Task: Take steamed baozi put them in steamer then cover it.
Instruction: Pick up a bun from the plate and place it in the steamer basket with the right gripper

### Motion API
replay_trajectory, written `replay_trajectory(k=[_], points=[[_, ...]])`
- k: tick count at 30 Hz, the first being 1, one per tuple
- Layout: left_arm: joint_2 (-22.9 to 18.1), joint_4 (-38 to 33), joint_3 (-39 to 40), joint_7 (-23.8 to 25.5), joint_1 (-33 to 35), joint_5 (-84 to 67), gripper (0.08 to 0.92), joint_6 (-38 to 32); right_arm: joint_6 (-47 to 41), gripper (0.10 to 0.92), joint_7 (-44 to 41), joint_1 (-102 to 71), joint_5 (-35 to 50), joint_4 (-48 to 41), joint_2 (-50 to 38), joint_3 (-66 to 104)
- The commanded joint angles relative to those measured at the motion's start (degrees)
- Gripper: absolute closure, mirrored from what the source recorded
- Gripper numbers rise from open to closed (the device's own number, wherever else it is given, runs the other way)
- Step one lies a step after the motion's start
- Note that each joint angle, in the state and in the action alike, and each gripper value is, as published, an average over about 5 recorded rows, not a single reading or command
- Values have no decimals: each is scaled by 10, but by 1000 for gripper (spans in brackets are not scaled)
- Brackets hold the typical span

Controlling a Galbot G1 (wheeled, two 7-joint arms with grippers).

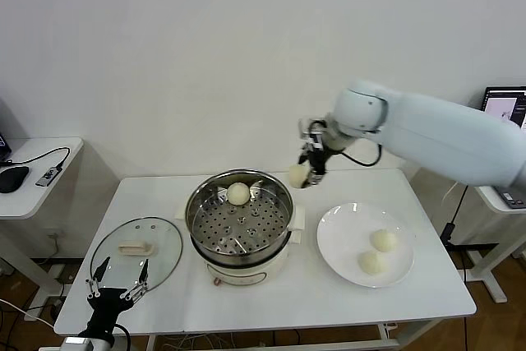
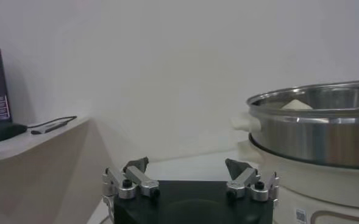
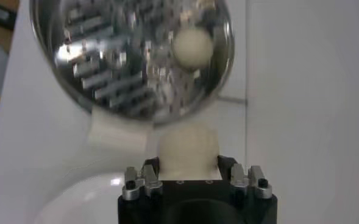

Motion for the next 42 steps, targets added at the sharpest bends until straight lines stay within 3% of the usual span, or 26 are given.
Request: replay_trajectory(k=[1,15,30,33,38,42], points=[[0,0,-1,0,-1,1,177,0,-40,431,46,1,78,-23,110,-20],[-3,4,-6,3,-2,2,177,-5,-63,429,78,-105,59,-132,236,-3],[2,13,-4,4,-6,3,177,-10,-59,422,88,-139,25,-203,270,2],[2,13,-4,4,-5,3,177,-11,-59,386,86,-141,19,-207,270,2],[1,14,-4,4,-5,3,177,-11,-61,254,72,-133,14,-194,259,3],[2,12,-6,4,-5,3,177,-11,-61,208,40,-96,18,-156,226,9]])
